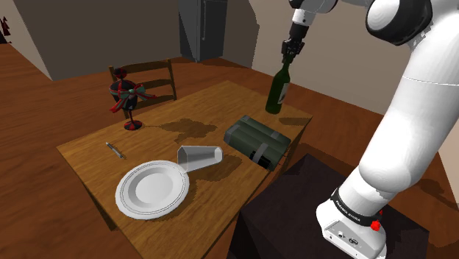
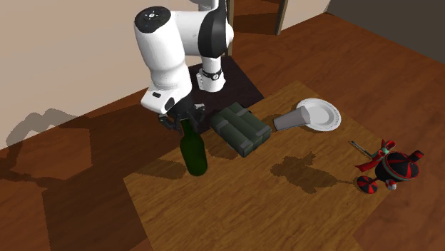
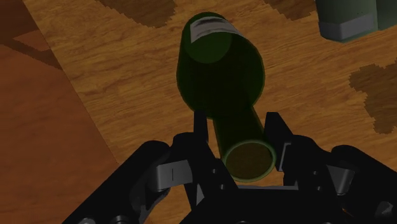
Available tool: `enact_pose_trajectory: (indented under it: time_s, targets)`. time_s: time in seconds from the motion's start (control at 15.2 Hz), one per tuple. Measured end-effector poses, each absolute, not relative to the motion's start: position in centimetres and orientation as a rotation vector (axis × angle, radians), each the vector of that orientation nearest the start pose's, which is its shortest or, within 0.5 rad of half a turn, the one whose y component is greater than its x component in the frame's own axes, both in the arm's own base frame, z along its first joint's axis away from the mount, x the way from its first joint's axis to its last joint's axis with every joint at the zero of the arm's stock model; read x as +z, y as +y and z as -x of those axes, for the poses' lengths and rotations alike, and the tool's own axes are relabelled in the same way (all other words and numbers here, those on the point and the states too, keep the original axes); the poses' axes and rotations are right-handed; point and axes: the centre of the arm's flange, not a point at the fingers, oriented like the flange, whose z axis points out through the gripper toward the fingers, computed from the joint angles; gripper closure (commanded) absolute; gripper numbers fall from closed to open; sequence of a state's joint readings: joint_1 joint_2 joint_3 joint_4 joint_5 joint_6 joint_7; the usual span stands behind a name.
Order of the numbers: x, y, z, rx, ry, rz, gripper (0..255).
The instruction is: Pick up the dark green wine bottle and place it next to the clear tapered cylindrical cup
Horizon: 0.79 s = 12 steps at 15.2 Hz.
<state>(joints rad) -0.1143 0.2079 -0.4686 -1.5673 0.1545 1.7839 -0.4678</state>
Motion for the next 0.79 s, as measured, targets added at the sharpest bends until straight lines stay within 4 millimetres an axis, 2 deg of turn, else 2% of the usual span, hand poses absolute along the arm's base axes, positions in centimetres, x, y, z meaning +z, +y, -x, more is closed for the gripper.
enact_pose_trajectory:
  time_s: [0.79]
  targets:
    - [59.6, -31.2, -54.1, -0.088, 0.21, 3.099, 255]
